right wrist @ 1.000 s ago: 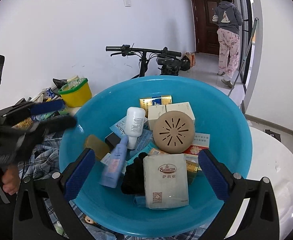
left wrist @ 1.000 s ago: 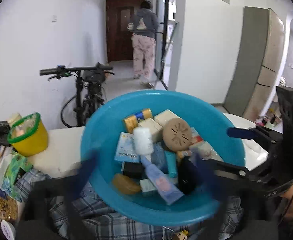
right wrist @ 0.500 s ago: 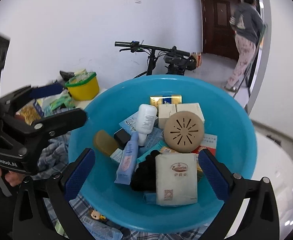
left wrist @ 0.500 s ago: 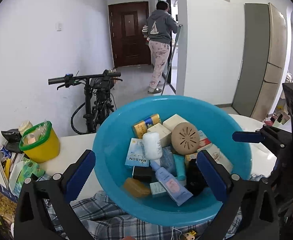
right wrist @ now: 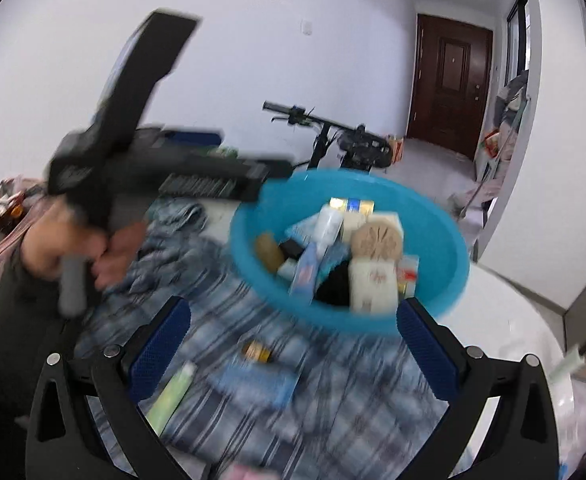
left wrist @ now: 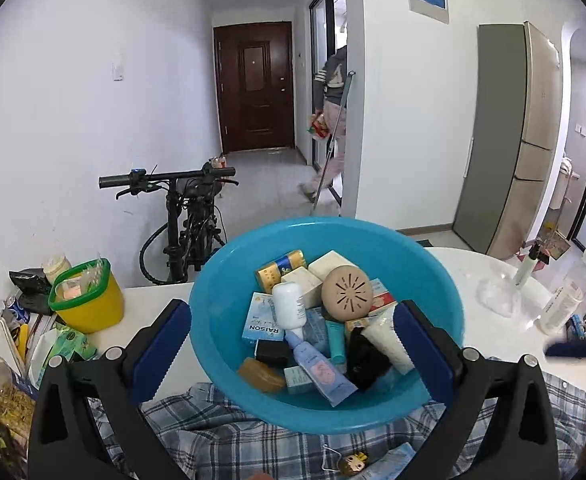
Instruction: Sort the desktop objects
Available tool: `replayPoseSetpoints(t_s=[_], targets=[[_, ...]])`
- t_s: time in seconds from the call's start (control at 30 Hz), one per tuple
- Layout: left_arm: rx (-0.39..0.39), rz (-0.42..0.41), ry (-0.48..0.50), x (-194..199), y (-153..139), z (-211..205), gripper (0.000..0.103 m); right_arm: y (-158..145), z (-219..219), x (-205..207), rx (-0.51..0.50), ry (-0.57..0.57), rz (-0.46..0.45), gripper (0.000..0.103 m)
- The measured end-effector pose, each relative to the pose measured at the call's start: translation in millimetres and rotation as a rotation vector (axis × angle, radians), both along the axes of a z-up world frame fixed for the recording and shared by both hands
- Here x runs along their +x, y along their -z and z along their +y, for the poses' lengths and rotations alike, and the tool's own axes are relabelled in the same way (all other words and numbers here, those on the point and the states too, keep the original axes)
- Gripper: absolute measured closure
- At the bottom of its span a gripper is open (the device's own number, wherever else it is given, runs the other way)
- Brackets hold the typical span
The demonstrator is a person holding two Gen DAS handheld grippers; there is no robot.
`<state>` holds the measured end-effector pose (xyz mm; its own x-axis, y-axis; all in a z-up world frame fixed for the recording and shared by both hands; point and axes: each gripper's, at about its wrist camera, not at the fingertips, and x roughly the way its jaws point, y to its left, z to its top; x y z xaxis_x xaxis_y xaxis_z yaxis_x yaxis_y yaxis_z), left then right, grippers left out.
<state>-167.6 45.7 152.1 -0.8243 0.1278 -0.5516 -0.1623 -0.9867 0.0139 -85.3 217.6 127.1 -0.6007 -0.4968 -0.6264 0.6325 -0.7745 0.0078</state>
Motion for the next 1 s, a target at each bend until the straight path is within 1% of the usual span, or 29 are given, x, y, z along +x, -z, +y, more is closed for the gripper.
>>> replayPoseSetpoints(t_s=[0.07, 0.13, 0.2, 0.27, 0.37, 0.43, 0.53, 0.63, 0.77, 0.83, 0.87, 1.0], targets=[[0.009, 0.010, 0.017, 5, -4, 3, 0.000, 3, 7, 20, -0.026, -0.001, -0.016, 0.000], [0.015, 0.017, 0.035, 10, -8, 5, 0.000, 7, 9, 35, -0.026, 0.020, -0.015, 0.000], [0.020, 0.021, 0.048, 13, -11, 8, 0.000, 13, 11, 49, -0.015, 0.049, -0.010, 0.000], [0.021, 0.023, 0.058, 16, -12, 9, 0.000, 20, 13, 61, -0.020, 0.084, 0.014, 0.000], [0.030, 0.028, 0.045, 21, -15, 9, 0.000, 38, 14, 72, -0.012, 0.146, 0.024, 0.000], [0.032, 0.044, 0.050, 27, -19, 10, 0.000, 49, 15, 73, 0.000, 0.185, 0.033, 0.000], [0.014, 0.071, 0.047, 33, -23, 12, 0.000, 65, 19, 70, -0.024, 0.223, 0.008, 0.000], [-0.001, 0.077, 0.037, 34, -23, 13, 0.000, 85, 21, 66, -0.024, 0.246, 0.002, 0.000], [-0.026, 0.072, 0.026, 31, -19, 18, 0.000, 103, 26, 64, -0.029, 0.271, 0.013, 0.000], [-0.055, 0.072, 0.015, 31, -15, 24, 0.000, 108, 28, 65, -0.039, 0.278, 0.047, 0.000], [-0.068, 0.071, 0.006, 31, -14, 27, 0.000, 112, 30, 65, -0.048, 0.273, 0.051, 0.000], [-0.126, 0.080, 0.015, 35, -8, 43, 0.000, 119, 38, 60, -0.076, 0.275, 0.024, 0.000]])
